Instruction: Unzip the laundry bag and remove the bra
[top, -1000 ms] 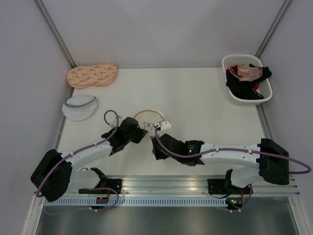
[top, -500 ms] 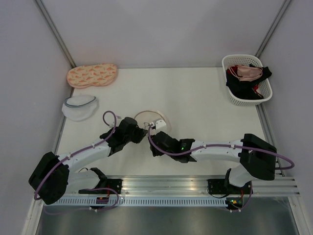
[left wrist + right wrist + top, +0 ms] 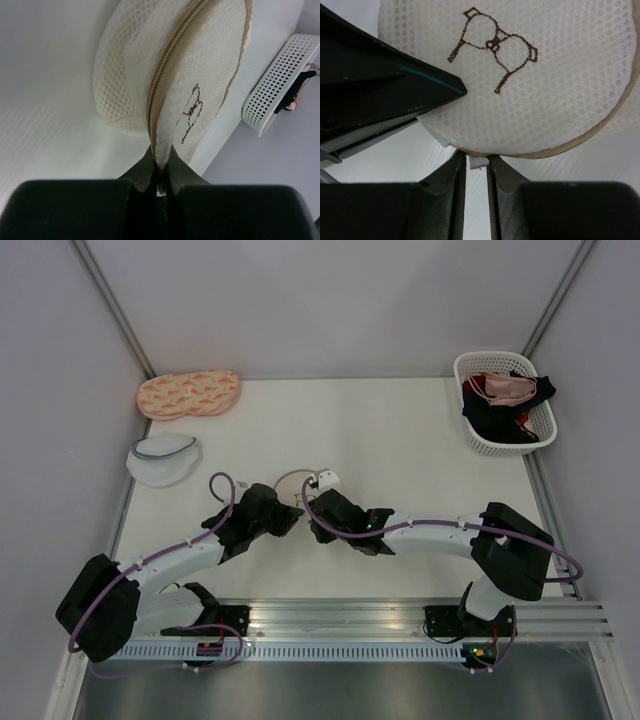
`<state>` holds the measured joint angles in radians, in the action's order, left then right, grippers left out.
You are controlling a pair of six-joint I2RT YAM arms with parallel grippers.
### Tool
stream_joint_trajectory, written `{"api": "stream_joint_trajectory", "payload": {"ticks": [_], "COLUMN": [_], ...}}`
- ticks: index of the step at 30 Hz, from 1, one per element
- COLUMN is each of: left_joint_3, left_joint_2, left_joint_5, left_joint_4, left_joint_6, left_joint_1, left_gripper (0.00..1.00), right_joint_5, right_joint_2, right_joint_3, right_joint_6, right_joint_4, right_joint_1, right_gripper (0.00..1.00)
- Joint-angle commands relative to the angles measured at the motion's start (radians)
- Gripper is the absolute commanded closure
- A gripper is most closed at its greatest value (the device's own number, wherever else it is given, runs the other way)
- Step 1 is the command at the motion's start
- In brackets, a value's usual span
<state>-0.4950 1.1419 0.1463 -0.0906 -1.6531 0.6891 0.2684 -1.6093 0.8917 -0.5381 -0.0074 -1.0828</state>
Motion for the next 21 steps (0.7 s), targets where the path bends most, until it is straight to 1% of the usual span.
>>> {"api": "stream_joint_trajectory", "payload": {"ticks": [1,2,3,6,8,9,12,15,17,18,19,20,21], "left_joint_3": [0.013,0.012,0.013,0.016,0.026,0.026,0.024,0.058,0.075,0.079,0.085,0.085,0.084], "left_joint_2": [-0.005,0.004,0.005,0.013,0.016,0.018,0.016,0.001,-0.004,-0.004,0.001,0.004,0.007], "left_joint_5": [-0.047,-0.054,-0.057,-0.056,-0.053,-0.056,-0.07,-0.076,-0.077,-0.079,-0.082,-0.088,-0.091], "left_joint_4": [0.057,0.064,0.066,0.08,0.084,0.11,0.104,0.104,0.114,0.12,0.127,0.13,0.132], "left_joint_6": [-0.042,-0.04,-0.036,-0.019,-0.001,0.025,0.073,0.07,0.062,0.058,0.058,0.056,0.056], "left_joint_1": [0.003,0.003,0.001,0.001,0.001,-0.002,-0.016,-0.033,-0.034,-0.034,-0.036,-0.036,-0.036], "left_gripper": [0.98,0.98,0.98,0.98,0.98,0.98,0.98,0.98,0.98,0.98,0.98,0.98,0.98], "right_joint_5": [-0.035,-0.034,-0.032,-0.018,-0.008,0.006,0.05,0.107,0.107,0.098,0.08,0.078,0.083], "right_joint_2": [-0.015,-0.014,-0.008,0.017,0.031,0.049,0.093,0.15,0.178,0.201,0.212,0.216,0.221], "right_joint_3": [0.055,0.053,0.05,0.033,0.018,0.013,-0.011,-0.054,-0.071,-0.085,-0.089,-0.091,-0.091], "right_joint_6": [-0.002,-0.002,-0.005,-0.011,-0.016,-0.016,-0.029,-0.049,-0.056,-0.057,-0.06,-0.066,-0.071], "right_joint_4": [0.053,0.053,0.05,0.028,0.011,-0.032,-0.107,-0.164,-0.169,-0.163,-0.161,-0.158,-0.16], "right_joint_1": [0.004,0.004,0.004,0.004,0.004,0.004,0.004,0.004,0.004,0.004,0.004,0.004,0.004], "right_gripper": [0.8,0.84,0.91,1.0,1.0,1.0,1.0,1.0,0.99,0.94,0.93,0.94,1.0]}}
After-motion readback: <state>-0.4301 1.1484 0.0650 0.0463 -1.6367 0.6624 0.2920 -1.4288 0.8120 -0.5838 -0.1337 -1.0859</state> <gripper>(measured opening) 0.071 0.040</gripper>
